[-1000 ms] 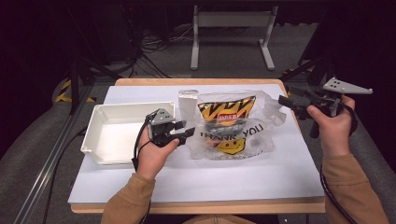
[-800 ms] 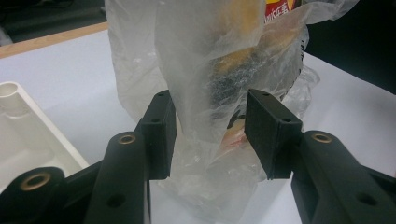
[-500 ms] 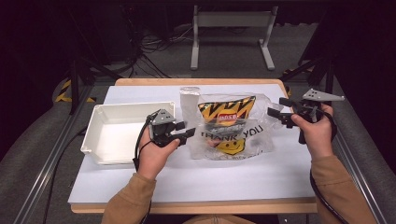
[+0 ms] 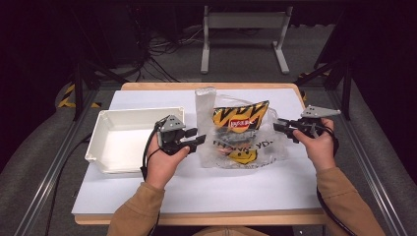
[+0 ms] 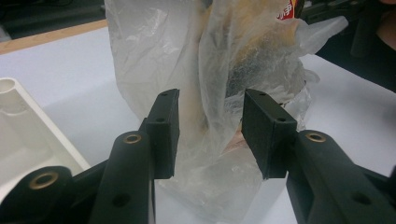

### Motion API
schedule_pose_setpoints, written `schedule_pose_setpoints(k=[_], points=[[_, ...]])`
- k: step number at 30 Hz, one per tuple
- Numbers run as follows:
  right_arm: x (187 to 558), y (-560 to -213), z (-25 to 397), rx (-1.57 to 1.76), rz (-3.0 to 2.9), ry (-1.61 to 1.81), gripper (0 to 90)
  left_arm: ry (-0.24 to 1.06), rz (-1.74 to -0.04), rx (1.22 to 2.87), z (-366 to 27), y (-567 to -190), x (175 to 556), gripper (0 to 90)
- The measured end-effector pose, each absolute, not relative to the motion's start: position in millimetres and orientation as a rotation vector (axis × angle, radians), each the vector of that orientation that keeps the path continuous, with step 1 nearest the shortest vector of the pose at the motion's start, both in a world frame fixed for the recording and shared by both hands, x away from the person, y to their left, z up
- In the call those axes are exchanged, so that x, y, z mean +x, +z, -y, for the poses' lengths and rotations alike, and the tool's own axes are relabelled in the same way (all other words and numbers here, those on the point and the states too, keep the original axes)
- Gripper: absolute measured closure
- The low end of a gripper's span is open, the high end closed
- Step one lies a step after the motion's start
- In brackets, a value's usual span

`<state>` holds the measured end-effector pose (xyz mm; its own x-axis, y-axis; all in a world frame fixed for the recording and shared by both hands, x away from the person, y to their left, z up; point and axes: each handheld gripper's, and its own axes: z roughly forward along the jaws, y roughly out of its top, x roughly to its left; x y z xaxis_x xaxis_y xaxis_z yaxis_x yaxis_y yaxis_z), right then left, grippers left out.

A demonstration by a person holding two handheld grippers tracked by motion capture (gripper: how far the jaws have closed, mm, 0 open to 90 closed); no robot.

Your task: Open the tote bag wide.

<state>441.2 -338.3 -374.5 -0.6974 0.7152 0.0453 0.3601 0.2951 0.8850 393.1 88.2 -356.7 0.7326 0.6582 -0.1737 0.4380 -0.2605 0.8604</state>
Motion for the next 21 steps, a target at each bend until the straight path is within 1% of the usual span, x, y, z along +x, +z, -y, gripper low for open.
schedule_pose_setpoints(k=[3,7,16,21], points=[[442.7,-380.6,334.7,0.961,-2.234,1.331,77.5,0.271,-0.845,1.900,-87.8,-356.9,393.1,56.6],[445.0,-389.9,330.8,0.964,-2.257,1.300,78.1,0.279,-0.836,1.902,-87.7,-356.7,393.2,56.2],[447.7,-413.3,323.7,0.993,-2.302,1.254,76.1,0.278,-0.836,1.902,-87.7,-356.8,393.2,55.4],[448.7,-427.8,320.7,1.013,-2.330,1.216,72.9,0.277,-0.843,1.897,-87.4,-356.6,392.5,54.7]])
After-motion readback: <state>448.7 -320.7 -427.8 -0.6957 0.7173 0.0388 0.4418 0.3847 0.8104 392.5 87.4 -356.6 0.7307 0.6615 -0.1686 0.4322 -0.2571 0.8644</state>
